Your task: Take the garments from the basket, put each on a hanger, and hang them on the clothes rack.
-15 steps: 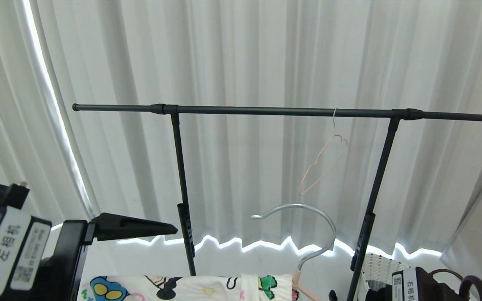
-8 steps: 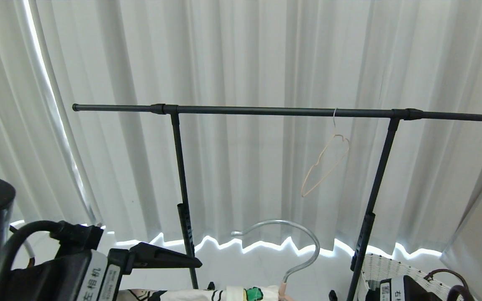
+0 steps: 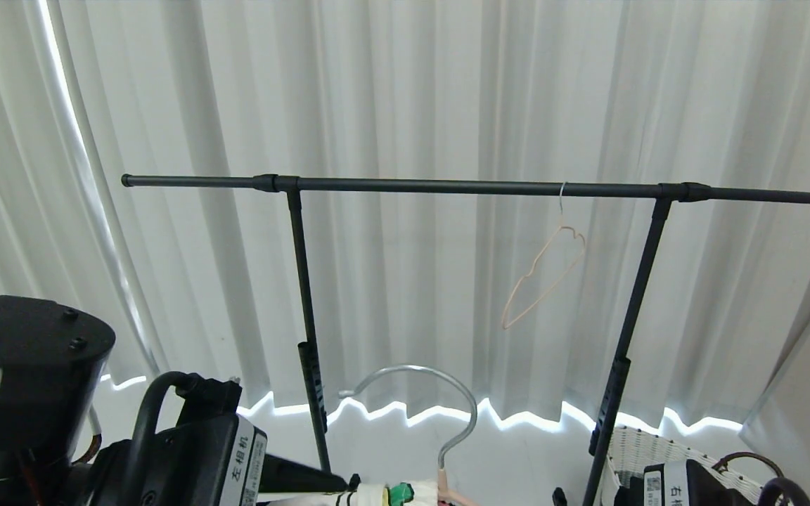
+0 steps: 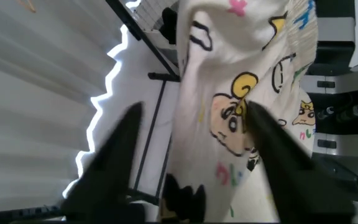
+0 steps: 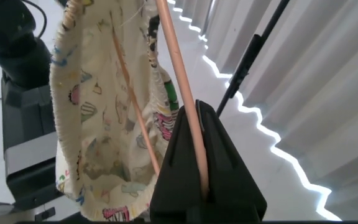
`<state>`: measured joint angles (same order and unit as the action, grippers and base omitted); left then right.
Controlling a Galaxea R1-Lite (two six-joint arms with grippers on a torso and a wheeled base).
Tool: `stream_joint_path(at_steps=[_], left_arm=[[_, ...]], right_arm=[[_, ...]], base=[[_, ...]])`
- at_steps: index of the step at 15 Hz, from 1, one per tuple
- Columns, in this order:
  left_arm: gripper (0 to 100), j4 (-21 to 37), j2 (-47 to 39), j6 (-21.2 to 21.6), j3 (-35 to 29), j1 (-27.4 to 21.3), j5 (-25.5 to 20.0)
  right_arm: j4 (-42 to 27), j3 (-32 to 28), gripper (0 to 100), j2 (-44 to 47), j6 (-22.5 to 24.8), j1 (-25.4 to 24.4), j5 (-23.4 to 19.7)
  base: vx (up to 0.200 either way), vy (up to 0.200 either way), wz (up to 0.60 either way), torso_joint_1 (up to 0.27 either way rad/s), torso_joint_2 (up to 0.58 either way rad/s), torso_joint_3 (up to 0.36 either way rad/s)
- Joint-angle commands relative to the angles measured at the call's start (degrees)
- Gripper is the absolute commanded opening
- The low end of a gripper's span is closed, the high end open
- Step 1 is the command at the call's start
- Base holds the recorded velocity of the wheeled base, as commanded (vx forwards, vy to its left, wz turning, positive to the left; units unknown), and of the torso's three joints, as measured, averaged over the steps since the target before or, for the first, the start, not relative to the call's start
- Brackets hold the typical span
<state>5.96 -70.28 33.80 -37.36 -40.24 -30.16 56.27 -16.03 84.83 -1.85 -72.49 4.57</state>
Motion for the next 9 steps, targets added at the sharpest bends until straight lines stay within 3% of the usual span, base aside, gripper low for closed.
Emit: stream_joint_path(at_steps=[1, 7, 8, 9], left_arm=[[0, 0.02, -0.56, 0.03, 0.27, -0.01, 0.01], [0, 0.02, -1.35, -0.05, 0.36, 0.51, 0.10], [0, 0.02, -1.70, -0.05, 0.27, 1.39, 0.19], [0, 0.02, -1.79, 0.03, 0.27, 2.54, 0.28]], right_arm=[[0.33, 0.03, 0, 0.42, 0.18, -0.02, 0.00], [0.51, 0.03, 0, 0.24, 0.53, -0.02, 0.09], [0.51, 0.03, 100, 0.16, 0.53, -0.02, 0.09], [0.51, 0.21, 100, 0.16, 0.80, -0.02, 0.26]], base=[[0.000, 0.000, 0.00, 0.000, 0.00, 0.000], [0.000, 0.000, 0.00, 0.000, 0.00, 0.000], [0.000, 0.000, 0.00, 0.000, 0.00, 0.000], [0.000, 0.000, 0.00, 0.000, 0.00, 0.000]])
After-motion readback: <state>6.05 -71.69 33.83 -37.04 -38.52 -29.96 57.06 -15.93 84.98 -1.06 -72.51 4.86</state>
